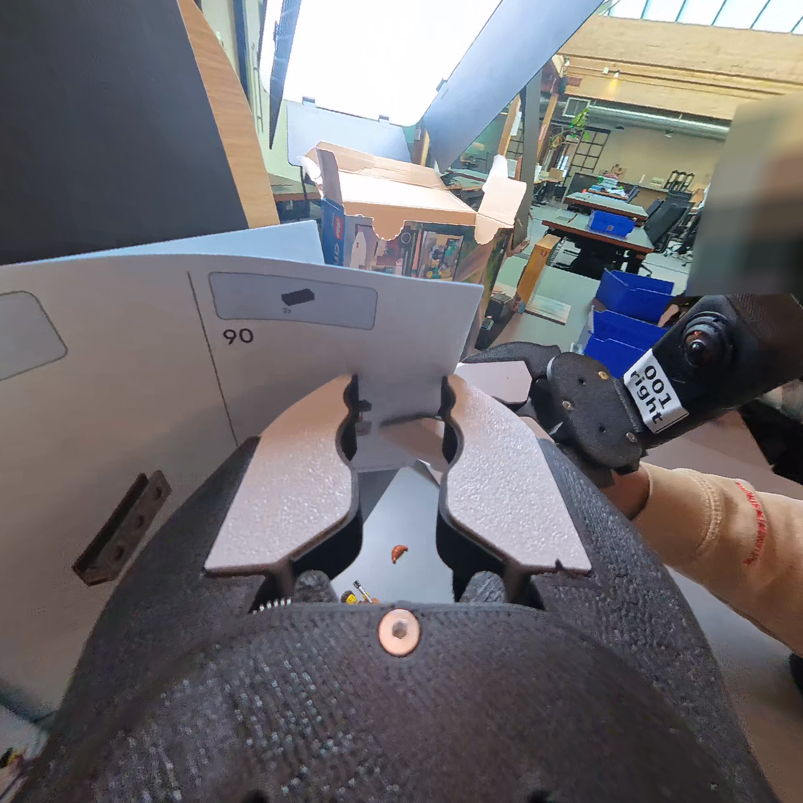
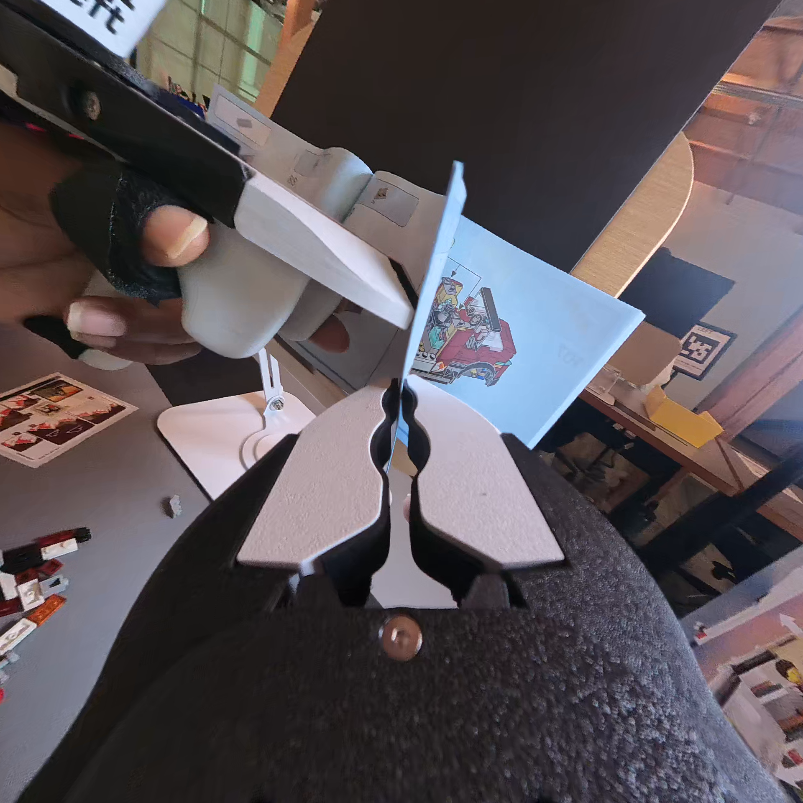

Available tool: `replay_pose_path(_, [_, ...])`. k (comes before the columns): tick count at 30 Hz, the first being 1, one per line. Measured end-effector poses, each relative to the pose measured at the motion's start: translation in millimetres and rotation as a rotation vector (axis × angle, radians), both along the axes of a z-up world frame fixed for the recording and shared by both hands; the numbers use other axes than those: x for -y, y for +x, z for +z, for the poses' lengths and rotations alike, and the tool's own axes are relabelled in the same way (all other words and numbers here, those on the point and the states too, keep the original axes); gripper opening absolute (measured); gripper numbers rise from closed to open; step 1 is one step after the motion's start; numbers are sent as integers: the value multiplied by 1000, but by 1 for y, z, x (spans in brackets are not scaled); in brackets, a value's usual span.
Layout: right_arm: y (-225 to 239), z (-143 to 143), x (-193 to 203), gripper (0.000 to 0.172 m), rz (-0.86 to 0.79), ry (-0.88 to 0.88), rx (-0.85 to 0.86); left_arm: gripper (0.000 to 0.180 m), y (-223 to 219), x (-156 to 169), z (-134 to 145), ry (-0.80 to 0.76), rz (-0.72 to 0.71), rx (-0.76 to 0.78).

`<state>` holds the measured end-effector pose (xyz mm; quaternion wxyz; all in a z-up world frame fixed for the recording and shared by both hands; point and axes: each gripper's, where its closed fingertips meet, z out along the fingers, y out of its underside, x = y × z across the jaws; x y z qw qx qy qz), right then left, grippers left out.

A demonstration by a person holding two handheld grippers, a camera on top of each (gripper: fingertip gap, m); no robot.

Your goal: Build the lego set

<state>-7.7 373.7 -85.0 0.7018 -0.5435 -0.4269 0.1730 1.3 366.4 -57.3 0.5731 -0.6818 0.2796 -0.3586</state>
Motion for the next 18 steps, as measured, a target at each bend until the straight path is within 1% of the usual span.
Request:
replay_pose_path(3, [-4, 1, 5, 2, 35, 4, -5, 40, 5, 0, 0, -66, -44, 72])
replay_pose_path(7, [-6, 3, 7, 2, 73, -15, -8, 32, 6, 2, 3, -97, -87, 147])
replay_pose_path(10, [-5, 2, 3, 2, 63, -31, -1, 24, 6, 5, 4, -81, -102, 135])
replay_pose_path(12, [-3, 1, 1, 2, 59, -48, -6, 12, 6, 8, 6, -73, -123, 132])
replay_pose_path(15, [-3, 0, 0, 2, 72, -68, -12, 0, 7, 11, 7, -61, -135, 115])
replay_pose_path(18, [-4, 0, 0, 2, 81, -78, -13, 0, 6, 10, 7, -44, -121, 90])
